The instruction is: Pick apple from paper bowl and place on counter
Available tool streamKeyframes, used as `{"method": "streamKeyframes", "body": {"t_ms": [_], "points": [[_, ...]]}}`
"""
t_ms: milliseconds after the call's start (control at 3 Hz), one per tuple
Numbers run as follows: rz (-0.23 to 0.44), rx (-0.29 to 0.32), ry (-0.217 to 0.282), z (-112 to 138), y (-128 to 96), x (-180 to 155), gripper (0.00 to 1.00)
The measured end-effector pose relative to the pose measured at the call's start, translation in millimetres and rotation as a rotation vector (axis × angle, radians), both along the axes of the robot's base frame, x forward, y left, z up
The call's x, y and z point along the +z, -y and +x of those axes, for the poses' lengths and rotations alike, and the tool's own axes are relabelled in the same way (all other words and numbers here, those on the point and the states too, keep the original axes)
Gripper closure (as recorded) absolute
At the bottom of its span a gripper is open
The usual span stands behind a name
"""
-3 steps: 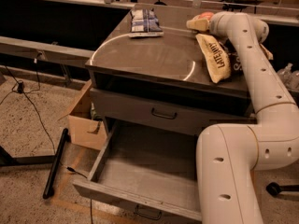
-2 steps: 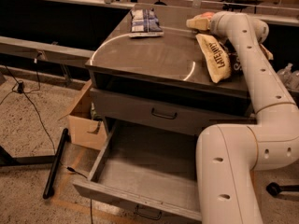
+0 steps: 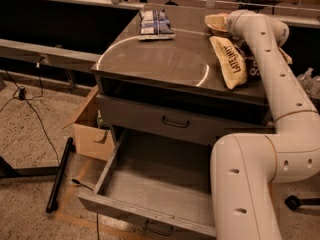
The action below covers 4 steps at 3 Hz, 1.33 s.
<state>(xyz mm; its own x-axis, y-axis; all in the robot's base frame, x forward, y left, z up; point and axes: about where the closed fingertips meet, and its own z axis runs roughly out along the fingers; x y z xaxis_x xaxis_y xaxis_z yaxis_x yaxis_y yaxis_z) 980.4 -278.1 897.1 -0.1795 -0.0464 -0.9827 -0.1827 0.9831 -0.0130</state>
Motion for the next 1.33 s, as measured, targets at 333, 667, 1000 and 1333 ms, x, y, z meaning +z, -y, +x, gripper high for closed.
{"method": "streamKeyframes", "body": {"t_ms": [333,667,1000,1333], "points": [[0.002,0.002,-0.002,0.2,-1.1,-1.1,0.17],[0.004,0.006,0.002,2.6,-5.3,-3.0,0.3],[0.0,0.001,-0.015,4.8,-5.9,-13.3,0.36],[-0.005,-0.002,-0.02,5.1,-5.1,-15.7,0.35]]}}
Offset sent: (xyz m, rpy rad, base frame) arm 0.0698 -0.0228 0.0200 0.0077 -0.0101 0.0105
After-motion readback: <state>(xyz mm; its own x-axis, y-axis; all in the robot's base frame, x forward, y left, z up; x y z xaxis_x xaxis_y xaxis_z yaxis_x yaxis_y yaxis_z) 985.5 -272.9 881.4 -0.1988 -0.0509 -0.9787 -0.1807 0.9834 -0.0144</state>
